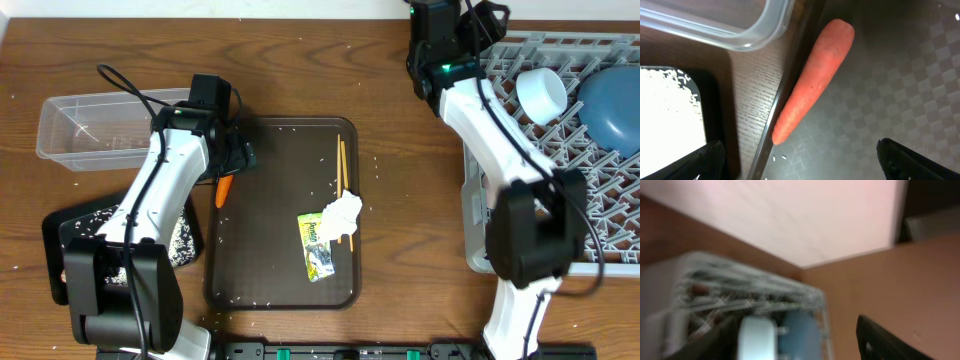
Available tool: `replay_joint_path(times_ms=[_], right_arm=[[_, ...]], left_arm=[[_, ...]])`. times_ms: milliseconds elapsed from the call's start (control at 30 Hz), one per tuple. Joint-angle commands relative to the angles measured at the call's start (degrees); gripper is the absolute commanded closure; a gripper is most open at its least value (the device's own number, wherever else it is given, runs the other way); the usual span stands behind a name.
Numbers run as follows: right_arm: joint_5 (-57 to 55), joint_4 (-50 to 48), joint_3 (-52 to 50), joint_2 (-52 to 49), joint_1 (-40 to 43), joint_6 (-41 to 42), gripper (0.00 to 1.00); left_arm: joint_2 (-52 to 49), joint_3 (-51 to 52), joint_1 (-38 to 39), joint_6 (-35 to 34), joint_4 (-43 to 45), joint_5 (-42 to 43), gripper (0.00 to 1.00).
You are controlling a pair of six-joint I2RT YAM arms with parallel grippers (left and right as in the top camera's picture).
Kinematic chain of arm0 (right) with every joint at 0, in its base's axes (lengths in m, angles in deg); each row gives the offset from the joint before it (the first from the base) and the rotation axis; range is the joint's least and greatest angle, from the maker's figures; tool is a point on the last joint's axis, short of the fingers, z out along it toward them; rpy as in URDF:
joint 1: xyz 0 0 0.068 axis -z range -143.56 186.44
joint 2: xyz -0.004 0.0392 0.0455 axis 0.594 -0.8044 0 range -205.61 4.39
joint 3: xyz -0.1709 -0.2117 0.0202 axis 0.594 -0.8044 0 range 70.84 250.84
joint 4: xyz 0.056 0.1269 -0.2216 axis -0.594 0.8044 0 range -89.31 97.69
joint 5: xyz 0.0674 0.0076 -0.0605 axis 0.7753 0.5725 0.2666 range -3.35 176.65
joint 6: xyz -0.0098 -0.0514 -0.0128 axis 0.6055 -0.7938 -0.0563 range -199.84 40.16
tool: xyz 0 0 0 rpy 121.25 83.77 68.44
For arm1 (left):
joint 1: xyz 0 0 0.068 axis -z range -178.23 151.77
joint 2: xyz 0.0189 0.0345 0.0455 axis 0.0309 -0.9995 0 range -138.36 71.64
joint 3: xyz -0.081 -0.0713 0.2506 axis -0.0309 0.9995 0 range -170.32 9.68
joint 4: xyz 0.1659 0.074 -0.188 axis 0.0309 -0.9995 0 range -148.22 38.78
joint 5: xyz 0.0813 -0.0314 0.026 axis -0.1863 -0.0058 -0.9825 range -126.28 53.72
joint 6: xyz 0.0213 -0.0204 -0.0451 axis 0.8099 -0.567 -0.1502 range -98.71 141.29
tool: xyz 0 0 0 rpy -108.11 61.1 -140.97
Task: Sort waste into correct bins and load items into the dishwasher rack
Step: 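Move the right gripper left over the chopsticks on the tray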
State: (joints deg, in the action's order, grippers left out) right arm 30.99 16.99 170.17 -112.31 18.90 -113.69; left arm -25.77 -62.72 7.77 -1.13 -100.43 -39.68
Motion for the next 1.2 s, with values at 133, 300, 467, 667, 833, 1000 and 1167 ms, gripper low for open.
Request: replay_joint_path(times_ms=[133, 300, 467, 667, 833, 1000, 1167], right_arm=[[54.16, 19.30, 0.46, 6.60, -1.20, 29.57, 0.29], [75.47, 22.34, -0.85, 5.14, -2.56, 35.19, 0.35], [74.07, 23.78, -2.64, 3.63, -5.86, 36.98, 0.44], [74.36, 24.04, -2.80, 3.56, -5.46, 41.53, 0.44], [74.29, 25.94, -2.80, 3.56, -5.27, 41.51, 0.43], [73.59, 26.69, -2.80, 3.56, -5.31, 41.48, 0.43], [67.54, 25.40, -2.82, 3.37, -5.79, 41.53, 0.37]], left_arm=[[0.44, 0.09, -0.20, 0.74, -0.13, -0.72, 0.02], [0.44, 0.09, -0.20, 0.74, -0.13, -0.74, 0.02], [0.44, 0.09, -0.20, 0.74, -0.13, -0.72, 0.02], [0.44, 0.09, -0.20, 0.74, -0.13, -0.74, 0.02], [0.44, 0.09, -0.20, -0.02, 0.90, 0.02, 0.02], [0.42, 0.09, -0.20, -0.72, 4.31, 0.83, 0.02], [-0.85, 0.09, -0.20, 5.66, 7.89, 0.83, 0.04]])
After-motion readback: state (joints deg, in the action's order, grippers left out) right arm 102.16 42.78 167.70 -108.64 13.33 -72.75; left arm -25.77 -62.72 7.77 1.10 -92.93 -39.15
